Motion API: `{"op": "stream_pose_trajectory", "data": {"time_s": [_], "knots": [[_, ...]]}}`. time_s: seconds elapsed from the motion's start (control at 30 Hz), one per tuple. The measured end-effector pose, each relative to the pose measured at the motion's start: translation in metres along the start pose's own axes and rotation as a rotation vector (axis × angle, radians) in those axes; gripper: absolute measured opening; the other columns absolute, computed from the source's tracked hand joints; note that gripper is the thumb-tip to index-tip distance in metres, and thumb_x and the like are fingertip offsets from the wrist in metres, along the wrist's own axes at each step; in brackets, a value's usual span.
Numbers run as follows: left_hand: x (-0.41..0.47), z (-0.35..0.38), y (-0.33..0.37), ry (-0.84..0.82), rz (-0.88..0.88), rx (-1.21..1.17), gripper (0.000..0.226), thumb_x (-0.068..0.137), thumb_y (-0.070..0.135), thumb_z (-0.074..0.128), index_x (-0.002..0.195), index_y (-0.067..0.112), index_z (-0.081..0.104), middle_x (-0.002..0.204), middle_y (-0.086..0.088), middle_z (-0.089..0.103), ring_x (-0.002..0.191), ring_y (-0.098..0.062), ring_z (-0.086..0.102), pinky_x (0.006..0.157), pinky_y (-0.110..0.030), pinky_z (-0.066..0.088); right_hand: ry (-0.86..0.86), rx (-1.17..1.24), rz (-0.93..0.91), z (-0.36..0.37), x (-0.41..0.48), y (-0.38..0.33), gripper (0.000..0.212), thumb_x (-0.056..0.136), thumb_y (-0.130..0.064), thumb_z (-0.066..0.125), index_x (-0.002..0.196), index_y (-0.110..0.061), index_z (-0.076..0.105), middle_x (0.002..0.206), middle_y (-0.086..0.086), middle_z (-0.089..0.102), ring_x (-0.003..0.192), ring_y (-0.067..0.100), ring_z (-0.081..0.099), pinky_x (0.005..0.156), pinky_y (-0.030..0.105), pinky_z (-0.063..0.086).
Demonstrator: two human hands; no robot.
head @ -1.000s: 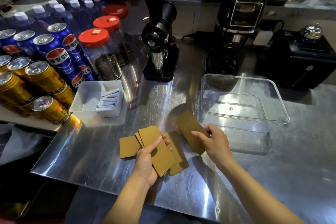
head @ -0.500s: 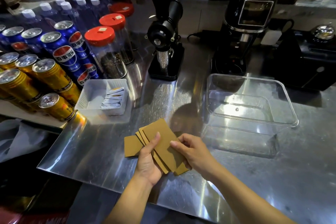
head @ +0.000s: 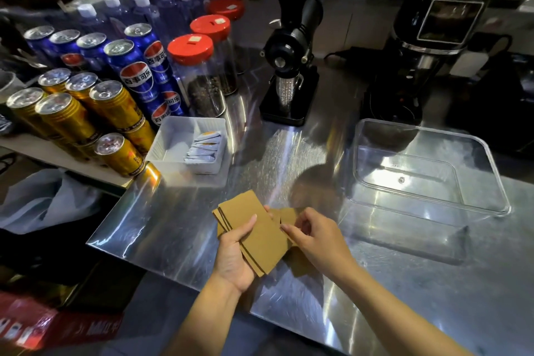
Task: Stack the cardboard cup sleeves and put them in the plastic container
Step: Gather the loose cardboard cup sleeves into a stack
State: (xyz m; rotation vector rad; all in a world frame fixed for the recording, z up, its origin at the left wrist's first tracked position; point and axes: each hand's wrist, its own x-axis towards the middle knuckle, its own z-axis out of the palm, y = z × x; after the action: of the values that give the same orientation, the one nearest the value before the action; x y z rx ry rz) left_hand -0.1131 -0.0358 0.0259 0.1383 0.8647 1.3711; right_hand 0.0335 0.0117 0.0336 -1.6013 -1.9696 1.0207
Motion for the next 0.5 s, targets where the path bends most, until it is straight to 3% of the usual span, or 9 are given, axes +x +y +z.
{"op": "stream_pose_trajectory", "data": {"time_s": [0.1,0.27,0.5], "knots": [[0.002,-0.004,0.003,-0.006,0.033,-0.015,0.024,0.078,0.017,0.054,0.087,0.010,0.075,0.083,-0.006,0.075,0.077,-0.022,0.070,0.071,-0.037,0.059,0.027,-0.271,0.010,0.005,-0.002,0.016,0.039,0.078,-0.055,0.058,0.083,-0.021,0.040,0.086,-0.004,0.049,0.077,0.016,0.046,0.061,0.029,0.033],[0.005,-0.007,0.006,-0.030,0.031,-0.022,0.023,0.077,0.019,0.056,0.088,0.010,0.075,0.085,-0.005,0.075,0.077,-0.021,0.071,0.075,-0.036,0.058,-0.038,-0.525,0.148,0.013,-0.007,0.029,0.077,0.061,-0.077,0.056,0.106,-0.016,0.042,0.110,0.004,0.052,0.104,0.025,0.048,0.082,0.040,0.040],[0.011,-0.005,0.005,-0.035,0.019,-0.033,0.023,0.076,0.019,0.058,0.086,0.008,0.075,0.083,-0.006,0.075,0.077,-0.021,0.071,0.081,-0.038,0.054,-0.126,-0.447,0.276,0.006,0.003,0.020,0.071,0.064,-0.059,0.071,0.108,-0.013,0.039,0.117,0.011,0.055,0.111,0.031,0.050,0.088,0.045,0.039]]}}
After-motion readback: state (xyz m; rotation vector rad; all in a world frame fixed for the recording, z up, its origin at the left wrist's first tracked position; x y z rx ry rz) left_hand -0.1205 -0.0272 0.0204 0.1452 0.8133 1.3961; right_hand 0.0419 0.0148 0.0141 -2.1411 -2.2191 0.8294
